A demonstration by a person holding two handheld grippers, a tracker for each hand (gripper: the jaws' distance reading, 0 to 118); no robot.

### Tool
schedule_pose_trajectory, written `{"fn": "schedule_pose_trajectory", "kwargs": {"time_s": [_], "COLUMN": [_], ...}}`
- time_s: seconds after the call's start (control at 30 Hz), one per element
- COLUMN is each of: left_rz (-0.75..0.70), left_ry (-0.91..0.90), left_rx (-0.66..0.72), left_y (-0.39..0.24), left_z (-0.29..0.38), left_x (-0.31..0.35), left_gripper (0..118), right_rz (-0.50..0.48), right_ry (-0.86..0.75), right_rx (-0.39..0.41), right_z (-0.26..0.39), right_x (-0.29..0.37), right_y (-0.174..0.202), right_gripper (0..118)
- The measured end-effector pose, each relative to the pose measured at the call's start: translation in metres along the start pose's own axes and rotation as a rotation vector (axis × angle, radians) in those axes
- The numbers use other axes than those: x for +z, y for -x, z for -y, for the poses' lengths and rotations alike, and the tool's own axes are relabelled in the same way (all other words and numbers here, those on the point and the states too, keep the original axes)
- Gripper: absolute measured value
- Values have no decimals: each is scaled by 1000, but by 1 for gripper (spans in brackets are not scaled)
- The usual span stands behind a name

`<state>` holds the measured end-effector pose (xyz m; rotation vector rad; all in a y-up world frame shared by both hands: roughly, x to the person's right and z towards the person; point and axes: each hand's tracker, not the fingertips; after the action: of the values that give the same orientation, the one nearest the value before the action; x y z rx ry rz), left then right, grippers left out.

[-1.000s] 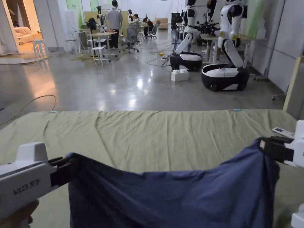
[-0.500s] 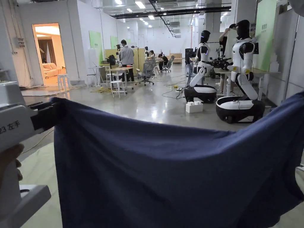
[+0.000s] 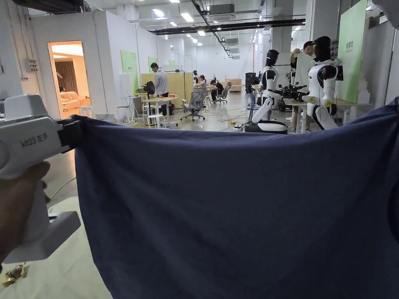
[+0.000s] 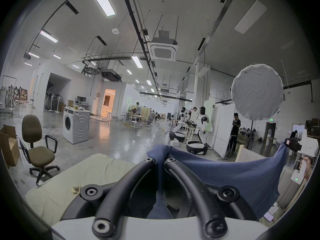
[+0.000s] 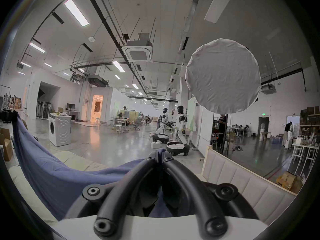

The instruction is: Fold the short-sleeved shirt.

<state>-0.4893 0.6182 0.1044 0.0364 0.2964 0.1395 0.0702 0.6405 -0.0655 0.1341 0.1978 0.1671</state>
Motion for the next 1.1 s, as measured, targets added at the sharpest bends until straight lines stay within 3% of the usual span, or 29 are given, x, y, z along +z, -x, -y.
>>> {"fn": "schedule_pose_trajectory", "kwargs": {"time_s": [0.33,0.37,0.4,0.5,0.6,0.67,0.77,0.8,0.9,1.0,1.1], "left_rz": [-39,-46,-47,-58,-84,-75,-82,-87,-98,-97,-59], "left_ry": [34,41,42,55,86,98,111,107,125,106,129], "left_rx": [-17,-13,-8,-11,-137,-114,-113,-110,-99,-33,-10], "left_y": [-6,-6,-6,-14,-23,-27,-34,-35,-33,-19,-9], "left_z": [16,18,21,28,37,46,59,62,70,86,114], "left_x": [-84,-93,-100,-121,-149,-164,-180,-184,-194,-195,-172], "left_gripper": [7,7,7,7,7,6,6,6,6,6,6], "right_rz": [38,51,-38,-21,27,59,70,75,90,78,24], "right_ry": [4,-5,-2,7,48,66,70,-20,-12,-28,-12], "right_rx": [57,68,74,100,106,133,89,127,141,63,82], "right_z": [11,5,11,15,41,49,56,45,44,58,86], "right_x": [-62,-45,-64,-82,-148,-167,-201,-180,-176,-178,-141], "right_y": [20,13,17,16,30,40,43,56,70,62,59], "right_gripper": [2,2,2,2,2,2,2,2,2,2,2]}}
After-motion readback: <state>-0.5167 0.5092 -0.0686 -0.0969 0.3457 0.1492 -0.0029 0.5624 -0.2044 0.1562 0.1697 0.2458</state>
